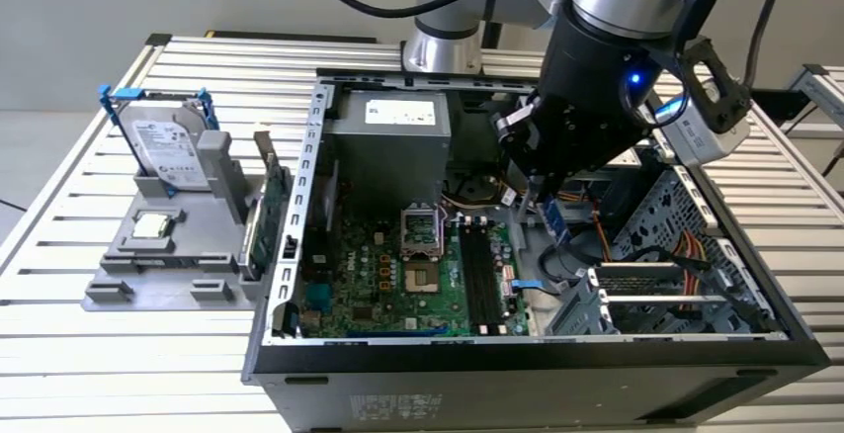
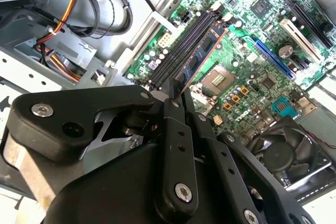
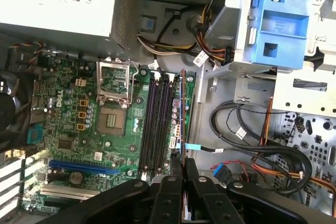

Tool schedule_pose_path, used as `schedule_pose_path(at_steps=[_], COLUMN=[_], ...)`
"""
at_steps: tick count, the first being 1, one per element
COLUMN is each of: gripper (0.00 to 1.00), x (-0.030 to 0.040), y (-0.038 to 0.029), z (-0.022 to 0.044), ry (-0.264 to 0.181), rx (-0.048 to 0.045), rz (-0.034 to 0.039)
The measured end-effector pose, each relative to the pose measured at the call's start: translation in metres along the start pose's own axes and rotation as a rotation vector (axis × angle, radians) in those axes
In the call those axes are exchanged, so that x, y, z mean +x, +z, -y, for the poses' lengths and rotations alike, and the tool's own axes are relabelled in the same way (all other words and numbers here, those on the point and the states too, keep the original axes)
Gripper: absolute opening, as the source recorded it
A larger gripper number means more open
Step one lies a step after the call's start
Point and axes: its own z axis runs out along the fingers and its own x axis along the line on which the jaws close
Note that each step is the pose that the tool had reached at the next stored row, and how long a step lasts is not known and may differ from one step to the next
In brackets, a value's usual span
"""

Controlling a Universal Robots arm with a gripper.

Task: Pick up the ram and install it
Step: 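Insert the ram into the slot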

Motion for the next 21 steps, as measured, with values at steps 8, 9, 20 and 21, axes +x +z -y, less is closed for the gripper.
schedule_pose_path(at_steps=[8, 9, 20, 21], gripper=[0.00, 0.00, 0.00, 0.00], x=[0.0000, 0.0000, 0.0001, 0.0001], y=[0.0025, 0.0029, 0.0071, 0.0074], z=[0.0000, 0.0001, 0.0001, 0.0001], ry=[0.000, 0.000, 0.001, 0.001], rx=[0.0000, 0.0001, 0.0001, 0.0000], rz=[0.0000, 0.0000, 0.0000, 0.0000])
